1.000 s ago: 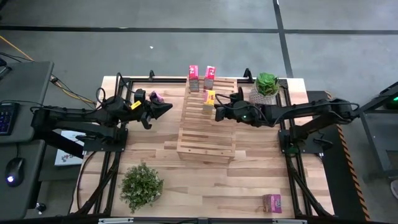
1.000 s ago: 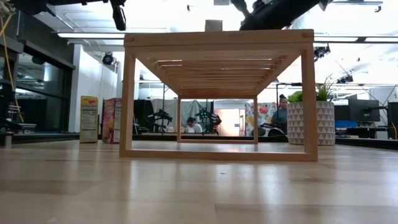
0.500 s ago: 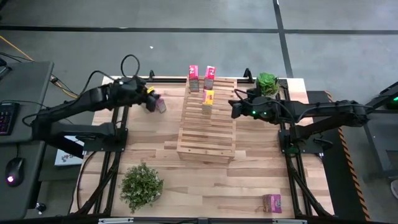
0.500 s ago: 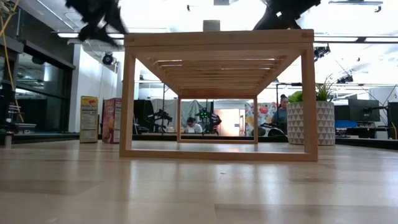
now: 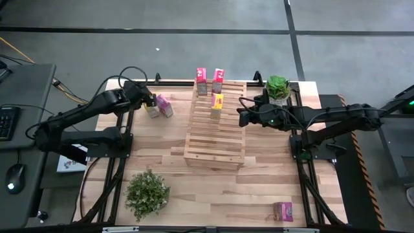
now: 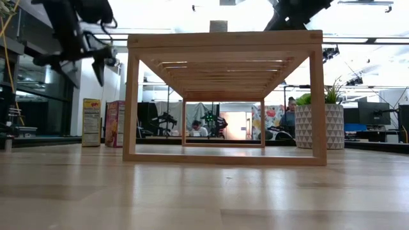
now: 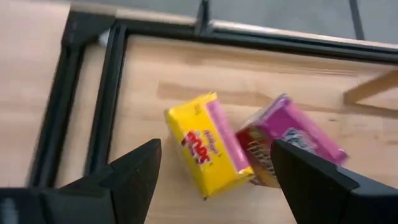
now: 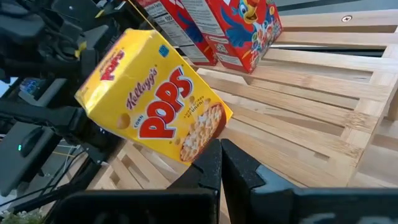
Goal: Stack cereal on shelf
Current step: Put the yellow cereal box on the shelf aligned with the yellow cereal box
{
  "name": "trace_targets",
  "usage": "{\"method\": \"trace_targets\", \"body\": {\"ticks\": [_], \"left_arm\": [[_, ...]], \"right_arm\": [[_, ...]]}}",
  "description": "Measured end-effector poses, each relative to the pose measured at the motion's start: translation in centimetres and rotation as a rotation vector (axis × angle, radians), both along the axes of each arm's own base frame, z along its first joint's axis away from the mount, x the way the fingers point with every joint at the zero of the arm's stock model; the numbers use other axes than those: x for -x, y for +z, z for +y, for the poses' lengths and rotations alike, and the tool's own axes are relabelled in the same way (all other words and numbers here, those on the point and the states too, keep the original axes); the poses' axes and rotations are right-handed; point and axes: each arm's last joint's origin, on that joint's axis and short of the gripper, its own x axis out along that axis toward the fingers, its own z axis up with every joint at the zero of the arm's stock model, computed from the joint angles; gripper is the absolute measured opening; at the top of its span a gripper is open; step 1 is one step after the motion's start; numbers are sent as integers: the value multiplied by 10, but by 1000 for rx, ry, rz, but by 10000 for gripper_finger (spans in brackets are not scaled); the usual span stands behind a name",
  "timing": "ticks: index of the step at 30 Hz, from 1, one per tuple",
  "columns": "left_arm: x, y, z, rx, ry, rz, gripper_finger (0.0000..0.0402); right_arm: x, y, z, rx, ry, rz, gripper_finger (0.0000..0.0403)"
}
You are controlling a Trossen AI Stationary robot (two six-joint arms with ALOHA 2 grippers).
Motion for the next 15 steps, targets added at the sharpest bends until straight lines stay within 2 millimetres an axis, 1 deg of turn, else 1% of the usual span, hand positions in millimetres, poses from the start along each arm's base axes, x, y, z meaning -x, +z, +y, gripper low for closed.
{"method": "trace_targets", "body": {"ticks": [3,7,11,15], "left_arm": [[0,-16,1,14,72,-42,294],[-2,-27,3,-9,125,-94,294],[-3,-29,5,-28,148,-110,294],[-5,-33,6,-19,151,-82,294]], "right_arm": [[0,0,0,1,1,2,0],[0,0,0,1,1,4,0],[0,-1,0,1,2,5,0],[0,-1,0,1,2,6,0]]}}
